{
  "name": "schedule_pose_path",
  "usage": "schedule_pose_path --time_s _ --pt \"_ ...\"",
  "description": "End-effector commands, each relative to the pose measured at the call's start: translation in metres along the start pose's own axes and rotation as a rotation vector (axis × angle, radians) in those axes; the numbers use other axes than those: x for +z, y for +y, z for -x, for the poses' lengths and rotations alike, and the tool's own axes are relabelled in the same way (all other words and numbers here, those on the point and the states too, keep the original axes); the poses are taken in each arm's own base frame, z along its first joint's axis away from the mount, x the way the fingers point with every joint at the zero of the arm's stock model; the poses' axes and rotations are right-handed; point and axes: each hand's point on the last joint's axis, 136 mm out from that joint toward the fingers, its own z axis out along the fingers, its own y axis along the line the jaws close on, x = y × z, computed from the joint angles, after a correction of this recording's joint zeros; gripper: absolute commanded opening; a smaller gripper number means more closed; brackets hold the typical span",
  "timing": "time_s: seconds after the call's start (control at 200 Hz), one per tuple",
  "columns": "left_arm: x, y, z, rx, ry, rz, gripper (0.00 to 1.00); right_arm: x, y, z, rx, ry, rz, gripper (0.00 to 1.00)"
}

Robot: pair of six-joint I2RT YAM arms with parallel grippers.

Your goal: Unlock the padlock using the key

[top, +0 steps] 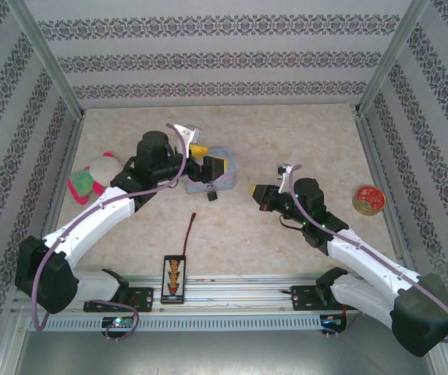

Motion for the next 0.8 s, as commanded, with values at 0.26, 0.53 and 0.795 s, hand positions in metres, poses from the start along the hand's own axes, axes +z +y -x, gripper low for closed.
schedule_pose_path --time_s 0.26,0.53,0.795 --pt "0.035 0.07 -0.102 -0.142 0.217 0.462 0.99 0.004 -0.037 -0.014 0.065 0.113 -0.214 0.0" --pt "0.041 0.11 -0.155 -0.217 0.332 0.651 0.93 0.013 -0.054 -0.026 0.093 0.181 -0.283 0.0" --pt "0.057 0.138 -0.175 -0.264 0.348 0.766 0.85 0.014 -0.077 -0.035 0.159 0.207 -0.344 0.0"
